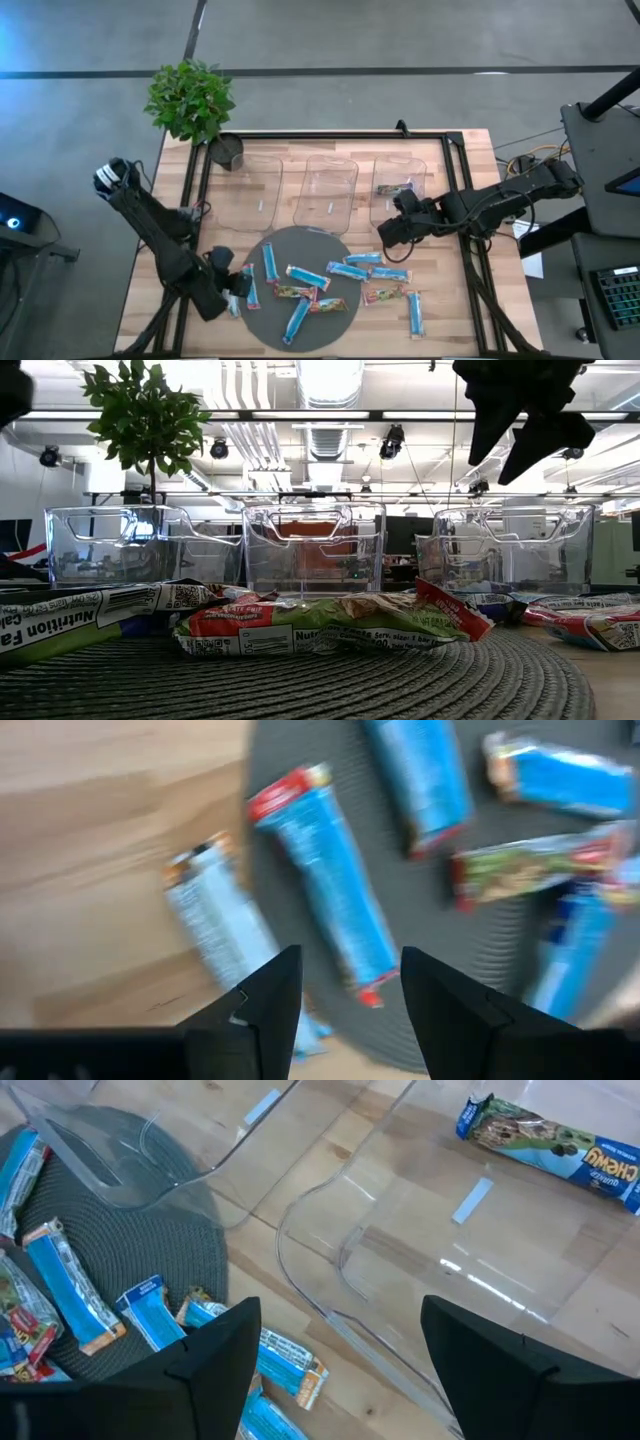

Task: Pick and place Granola Bars by type
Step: Put the yellow granola bar into the left transparent bin

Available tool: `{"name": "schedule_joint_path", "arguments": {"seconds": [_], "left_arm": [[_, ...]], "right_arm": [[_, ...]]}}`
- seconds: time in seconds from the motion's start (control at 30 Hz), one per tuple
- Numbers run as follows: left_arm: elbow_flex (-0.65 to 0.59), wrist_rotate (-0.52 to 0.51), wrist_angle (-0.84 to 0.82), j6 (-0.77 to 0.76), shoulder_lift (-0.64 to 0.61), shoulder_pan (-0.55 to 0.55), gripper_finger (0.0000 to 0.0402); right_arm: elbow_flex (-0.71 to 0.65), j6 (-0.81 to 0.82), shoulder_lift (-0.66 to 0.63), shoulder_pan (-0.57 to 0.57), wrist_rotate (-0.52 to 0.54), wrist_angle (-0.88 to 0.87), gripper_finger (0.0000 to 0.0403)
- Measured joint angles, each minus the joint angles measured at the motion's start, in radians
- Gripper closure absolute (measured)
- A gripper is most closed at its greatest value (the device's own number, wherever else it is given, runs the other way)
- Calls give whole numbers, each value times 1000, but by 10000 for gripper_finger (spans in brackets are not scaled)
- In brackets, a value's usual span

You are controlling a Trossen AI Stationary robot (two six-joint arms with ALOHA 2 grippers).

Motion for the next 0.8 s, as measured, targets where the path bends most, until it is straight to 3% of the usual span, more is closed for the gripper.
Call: {"name": "schedule_joint_path", "arguments": {"seconds": [0.13,0.33,0.8], "left_arm": [[66,78,-102,-36,97,-4,246],[118,99,-126,-74,195,-10,246],[75,189,-112,-133,254,3,246]], "right_arm": [[0,-18,0,0,0,3,138],[0,-27,0,0,0,6,138],[0,-45,0,0,0,5,138]]}}
